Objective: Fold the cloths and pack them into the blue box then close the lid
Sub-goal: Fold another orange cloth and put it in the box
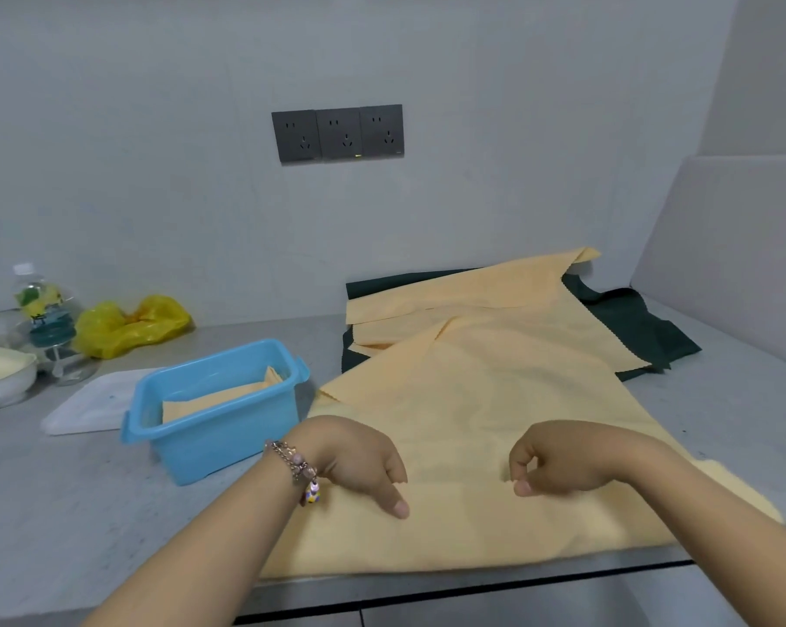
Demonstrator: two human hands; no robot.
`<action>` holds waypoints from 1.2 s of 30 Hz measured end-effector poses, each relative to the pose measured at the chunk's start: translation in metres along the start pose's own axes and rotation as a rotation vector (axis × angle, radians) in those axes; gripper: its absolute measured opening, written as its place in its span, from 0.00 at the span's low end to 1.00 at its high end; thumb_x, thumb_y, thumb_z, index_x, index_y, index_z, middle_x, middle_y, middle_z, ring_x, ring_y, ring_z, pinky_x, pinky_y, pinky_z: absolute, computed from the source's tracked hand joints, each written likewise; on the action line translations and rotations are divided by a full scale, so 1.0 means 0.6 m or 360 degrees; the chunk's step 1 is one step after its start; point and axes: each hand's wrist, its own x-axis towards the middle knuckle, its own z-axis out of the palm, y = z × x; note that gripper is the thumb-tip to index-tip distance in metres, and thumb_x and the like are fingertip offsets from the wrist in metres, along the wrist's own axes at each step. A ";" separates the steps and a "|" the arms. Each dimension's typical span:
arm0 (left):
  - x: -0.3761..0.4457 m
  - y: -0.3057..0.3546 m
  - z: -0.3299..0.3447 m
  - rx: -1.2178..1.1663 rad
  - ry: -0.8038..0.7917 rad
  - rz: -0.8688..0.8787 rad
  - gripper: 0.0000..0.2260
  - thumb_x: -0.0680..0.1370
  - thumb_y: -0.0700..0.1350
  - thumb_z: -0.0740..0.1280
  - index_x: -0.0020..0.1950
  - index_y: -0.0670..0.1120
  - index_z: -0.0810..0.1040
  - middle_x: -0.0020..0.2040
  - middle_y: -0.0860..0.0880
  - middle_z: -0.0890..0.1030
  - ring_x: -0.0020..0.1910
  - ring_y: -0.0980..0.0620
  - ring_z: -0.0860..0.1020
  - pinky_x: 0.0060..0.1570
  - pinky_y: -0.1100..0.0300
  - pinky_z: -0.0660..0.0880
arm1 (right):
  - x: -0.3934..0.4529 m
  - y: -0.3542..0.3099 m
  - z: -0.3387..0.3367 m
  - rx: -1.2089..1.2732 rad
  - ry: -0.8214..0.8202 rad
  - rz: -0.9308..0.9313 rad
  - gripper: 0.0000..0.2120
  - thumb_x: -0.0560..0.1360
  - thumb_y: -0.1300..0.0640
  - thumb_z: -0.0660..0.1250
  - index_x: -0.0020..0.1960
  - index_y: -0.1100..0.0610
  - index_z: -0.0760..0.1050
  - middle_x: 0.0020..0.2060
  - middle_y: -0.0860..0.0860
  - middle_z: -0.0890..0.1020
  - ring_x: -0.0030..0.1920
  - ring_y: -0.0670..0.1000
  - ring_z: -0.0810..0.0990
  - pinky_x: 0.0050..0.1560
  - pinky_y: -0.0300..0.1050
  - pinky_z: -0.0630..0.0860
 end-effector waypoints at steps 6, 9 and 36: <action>0.056 -0.013 -0.001 0.0059 0.0807 -0.0192 0.10 0.77 0.49 0.65 0.44 0.42 0.78 0.41 0.44 0.77 0.42 0.47 0.76 0.40 0.57 0.70 | 0.071 0.003 -0.001 -0.0132 0.0632 0.0168 0.06 0.77 0.51 0.62 0.45 0.49 0.76 0.43 0.45 0.78 0.42 0.48 0.73 0.39 0.40 0.65; 0.099 -0.023 0.008 0.0150 0.1118 -0.0292 0.09 0.78 0.44 0.62 0.53 0.43 0.78 0.51 0.46 0.78 0.53 0.45 0.76 0.45 0.59 0.69 | 0.120 0.011 0.016 -0.0299 0.0845 0.0242 0.10 0.78 0.55 0.58 0.53 0.52 0.77 0.48 0.48 0.81 0.49 0.52 0.77 0.41 0.42 0.64; 0.206 -0.052 0.035 0.0041 0.2132 -0.0023 0.08 0.76 0.42 0.62 0.52 0.49 0.79 0.50 0.54 0.77 0.53 0.52 0.72 0.58 0.65 0.54 | 0.230 0.049 0.076 -0.0018 0.1524 0.0118 0.06 0.73 0.62 0.64 0.41 0.54 0.78 0.37 0.48 0.78 0.40 0.53 0.75 0.51 0.45 0.63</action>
